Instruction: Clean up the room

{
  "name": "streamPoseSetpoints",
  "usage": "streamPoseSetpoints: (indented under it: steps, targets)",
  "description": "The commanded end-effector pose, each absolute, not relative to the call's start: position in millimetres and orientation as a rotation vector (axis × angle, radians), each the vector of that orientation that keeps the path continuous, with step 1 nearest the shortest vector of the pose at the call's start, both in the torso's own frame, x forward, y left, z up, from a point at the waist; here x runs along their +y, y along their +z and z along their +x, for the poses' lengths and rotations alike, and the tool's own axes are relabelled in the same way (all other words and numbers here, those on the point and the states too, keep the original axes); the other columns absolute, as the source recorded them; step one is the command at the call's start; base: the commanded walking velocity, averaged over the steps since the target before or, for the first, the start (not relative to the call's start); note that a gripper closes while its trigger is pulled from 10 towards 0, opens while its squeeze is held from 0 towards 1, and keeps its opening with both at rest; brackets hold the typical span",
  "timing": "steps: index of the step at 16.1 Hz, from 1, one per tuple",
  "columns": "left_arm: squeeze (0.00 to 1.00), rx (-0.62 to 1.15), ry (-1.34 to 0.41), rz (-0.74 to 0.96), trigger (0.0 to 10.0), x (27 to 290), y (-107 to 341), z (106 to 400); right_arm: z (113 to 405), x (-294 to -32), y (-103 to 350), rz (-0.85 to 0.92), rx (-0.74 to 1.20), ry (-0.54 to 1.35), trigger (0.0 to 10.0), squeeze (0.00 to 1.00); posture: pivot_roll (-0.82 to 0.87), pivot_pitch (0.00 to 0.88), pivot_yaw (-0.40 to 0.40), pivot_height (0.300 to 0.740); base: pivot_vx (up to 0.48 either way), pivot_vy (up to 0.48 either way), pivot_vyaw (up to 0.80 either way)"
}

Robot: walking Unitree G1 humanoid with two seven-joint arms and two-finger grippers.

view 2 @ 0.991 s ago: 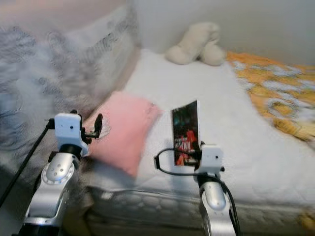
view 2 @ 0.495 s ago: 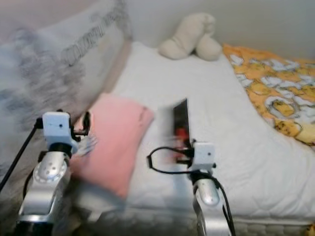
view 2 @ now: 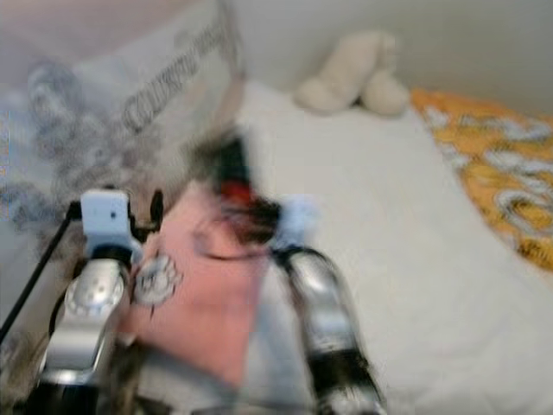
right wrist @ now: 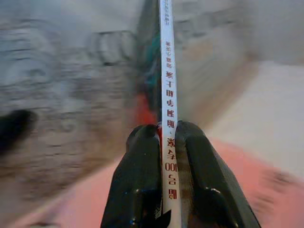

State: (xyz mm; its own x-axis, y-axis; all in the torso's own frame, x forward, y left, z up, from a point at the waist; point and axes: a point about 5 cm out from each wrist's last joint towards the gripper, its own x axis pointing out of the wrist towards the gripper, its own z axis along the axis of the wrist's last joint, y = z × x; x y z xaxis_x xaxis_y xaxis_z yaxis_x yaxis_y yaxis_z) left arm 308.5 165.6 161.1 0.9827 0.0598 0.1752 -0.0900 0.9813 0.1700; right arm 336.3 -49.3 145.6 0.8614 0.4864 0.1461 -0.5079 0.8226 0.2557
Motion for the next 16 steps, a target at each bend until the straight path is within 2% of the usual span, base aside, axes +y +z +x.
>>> streamPoseSetpoints:
  steps: [1,3,7,8,10,12,16]
  targets:
    - [0.0,-0.177,0.048,0.211,10.0,166.3,167.5,309.2,344.4,-57.6,140.3,0.393,-0.045,0.456,0.0,0.0,0.33,0.096,-0.003,0.74,0.0,0.0,0.0]
    - [0.0,-0.198,0.026,0.271,10.0,177.3,178.8,312.1,352.3,-54.0,119.6,0.703,0.071,0.416,0.0,0.0,0.37,0.146,0.009,0.74,0.0,0.0,0.0]
    - [0.0,-0.204,0.002,0.27,10.0,174.9,181.5,301.9,330.0,-86.6,59.5,0.817,0.229,0.225,0.0,0.0,0.37,0.163,0.012,0.74,0.0,0.0,0.0]
    - [0.0,-0.199,-0.006,0.268,10.0,173.2,180.4,300.5,327.8,-91.4,54.9,0.807,0.231,0.216,0.0,0.0,0.37,0.163,0.012,0.74,0.0,0.0,0.0]
    - [0.0,-0.201,-0.04,0.261,10.0,162.8,177.7,298.1,323.8,-122.3,49.1,0.691,0.187,0.157,0.0,0.0,0.35,0.148,0.008,0.74,0.0,0.0,0.0]
    - [0.0,-0.195,-0.045,0.249,10.0,158.6,175.6,300.5,325.5,-145.0,56.8,0.508,0.131,0.138,0.0,0.0,0.32,0.134,0.002,0.74,0.0,0.0,0.0]
    - [0.0,-0.192,-0.04,0.214,10.0,152.3,174.5,307.1,328.0,-170.9,57.7,0.244,0.177,0.145,0.0,0.0,0.29,0.111,-0.007,0.74,0.0,0.0,0.0]
